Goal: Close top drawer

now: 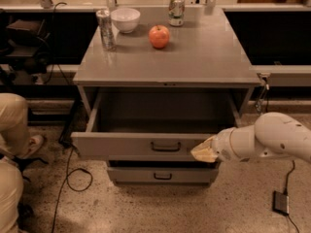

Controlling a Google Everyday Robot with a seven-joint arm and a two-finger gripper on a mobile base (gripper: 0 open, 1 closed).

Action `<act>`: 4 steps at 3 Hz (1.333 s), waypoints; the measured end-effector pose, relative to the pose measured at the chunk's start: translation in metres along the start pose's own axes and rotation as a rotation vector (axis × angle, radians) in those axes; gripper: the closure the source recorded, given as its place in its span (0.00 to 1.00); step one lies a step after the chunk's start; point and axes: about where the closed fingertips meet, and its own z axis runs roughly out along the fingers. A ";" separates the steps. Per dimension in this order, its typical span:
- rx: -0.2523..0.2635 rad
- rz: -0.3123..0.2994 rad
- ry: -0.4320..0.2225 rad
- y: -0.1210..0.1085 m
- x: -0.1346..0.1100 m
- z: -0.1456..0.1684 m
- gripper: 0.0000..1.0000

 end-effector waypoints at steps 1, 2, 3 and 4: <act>-0.003 -0.011 -0.018 -0.002 -0.007 0.006 1.00; -0.019 -0.053 -0.080 -0.019 -0.037 0.032 1.00; -0.012 -0.096 -0.159 -0.050 -0.072 0.060 1.00; 0.000 -0.105 -0.183 -0.061 -0.081 0.065 1.00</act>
Offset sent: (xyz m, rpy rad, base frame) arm 0.1282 0.0744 0.0028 0.1503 -0.1894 0.1283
